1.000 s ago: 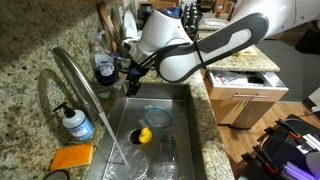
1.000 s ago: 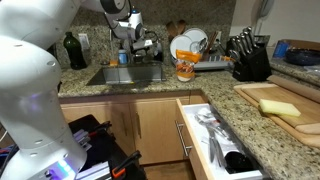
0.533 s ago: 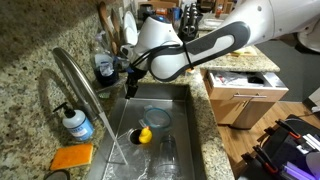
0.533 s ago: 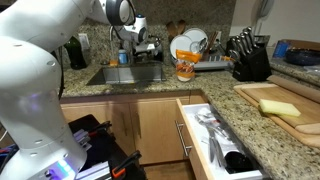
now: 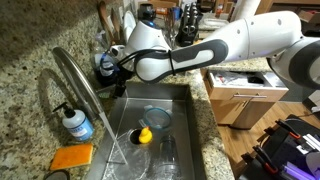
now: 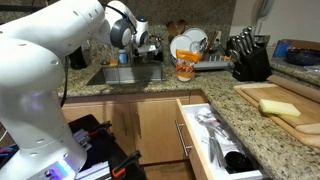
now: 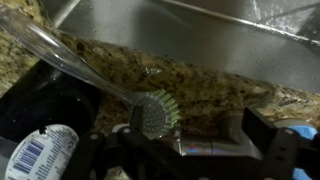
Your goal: Close the tap
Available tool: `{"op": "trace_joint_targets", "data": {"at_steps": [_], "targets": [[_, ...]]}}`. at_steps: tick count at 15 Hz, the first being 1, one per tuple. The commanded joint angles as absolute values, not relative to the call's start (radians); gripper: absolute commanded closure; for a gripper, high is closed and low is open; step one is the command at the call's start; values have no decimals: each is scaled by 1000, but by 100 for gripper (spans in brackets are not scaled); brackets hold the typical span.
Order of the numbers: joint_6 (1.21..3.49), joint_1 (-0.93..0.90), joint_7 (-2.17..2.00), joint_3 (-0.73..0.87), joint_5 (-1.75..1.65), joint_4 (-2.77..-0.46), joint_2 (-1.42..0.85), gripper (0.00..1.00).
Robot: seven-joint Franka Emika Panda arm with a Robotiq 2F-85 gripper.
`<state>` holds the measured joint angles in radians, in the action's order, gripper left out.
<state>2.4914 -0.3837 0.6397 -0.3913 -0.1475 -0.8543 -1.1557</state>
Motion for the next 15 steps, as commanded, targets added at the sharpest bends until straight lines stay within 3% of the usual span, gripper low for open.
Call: {"op": "trace_joint_targets", "data": {"at_steps": [1,15], "targets": [[2485,-392,640,-396,-147,-817,-1178,0],[2531,-403,639,-421,-139,-737,-1248,0]]}}
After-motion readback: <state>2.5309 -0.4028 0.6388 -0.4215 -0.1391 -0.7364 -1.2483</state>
